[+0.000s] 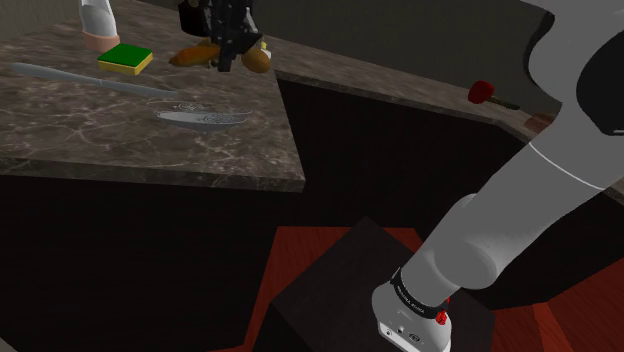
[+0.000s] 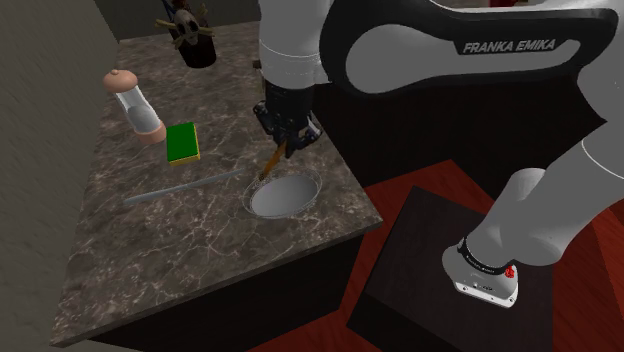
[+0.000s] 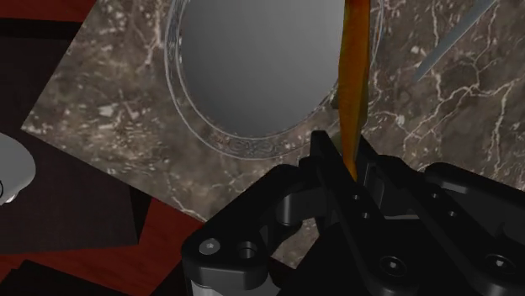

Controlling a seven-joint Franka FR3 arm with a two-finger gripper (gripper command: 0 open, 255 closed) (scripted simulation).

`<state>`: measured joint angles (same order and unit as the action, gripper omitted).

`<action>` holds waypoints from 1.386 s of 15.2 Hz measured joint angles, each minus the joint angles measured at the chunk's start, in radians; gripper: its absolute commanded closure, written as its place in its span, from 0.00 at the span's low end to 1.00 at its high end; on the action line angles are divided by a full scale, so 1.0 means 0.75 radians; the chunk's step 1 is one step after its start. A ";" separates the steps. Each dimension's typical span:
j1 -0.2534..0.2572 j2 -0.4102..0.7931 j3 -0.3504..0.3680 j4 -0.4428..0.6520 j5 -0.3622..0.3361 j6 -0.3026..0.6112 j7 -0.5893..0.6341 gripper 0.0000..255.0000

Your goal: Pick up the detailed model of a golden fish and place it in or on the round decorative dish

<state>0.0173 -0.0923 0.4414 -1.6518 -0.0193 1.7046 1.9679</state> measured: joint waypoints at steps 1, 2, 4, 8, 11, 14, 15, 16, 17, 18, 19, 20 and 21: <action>0.012 -0.031 0.012 -0.034 0.011 0.005 0.022 1.00; 0.020 -0.038 0.022 -0.046 0.013 0.010 0.041 1.00; 0.025 -0.050 0.027 -0.087 0.017 0.040 0.051 1.00; 0.025 -0.067 0.025 -0.173 0.025 0.110 0.049 1.00; 0.028 -0.072 0.028 -0.231 0.027 0.163 0.055 1.00; 0.027 -0.077 0.026 -0.273 0.029 0.201 0.051 1.00; 0.028 -0.077 0.026 -0.277 0.030 0.205 0.051 1.00; 0.028 -0.077 0.027 -0.279 0.029 0.207 0.052 1.00; 0.028 -0.077 0.027 -0.280 0.029 0.209 0.052 1.00; 0.028 -0.077 0.027 -0.281 0.029 0.210 0.052 1.00; 0.028 -0.077 0.027 -0.281 0.029 0.210 0.053 1.00; 0.028 -0.077 0.027 -0.281 0.029 0.210 0.053 0.00; 0.028 -0.077 0.027 -0.282 0.029 0.210 0.053 0.00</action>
<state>0.0384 -0.1498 0.4616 -1.8630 0.0027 1.8622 2.0074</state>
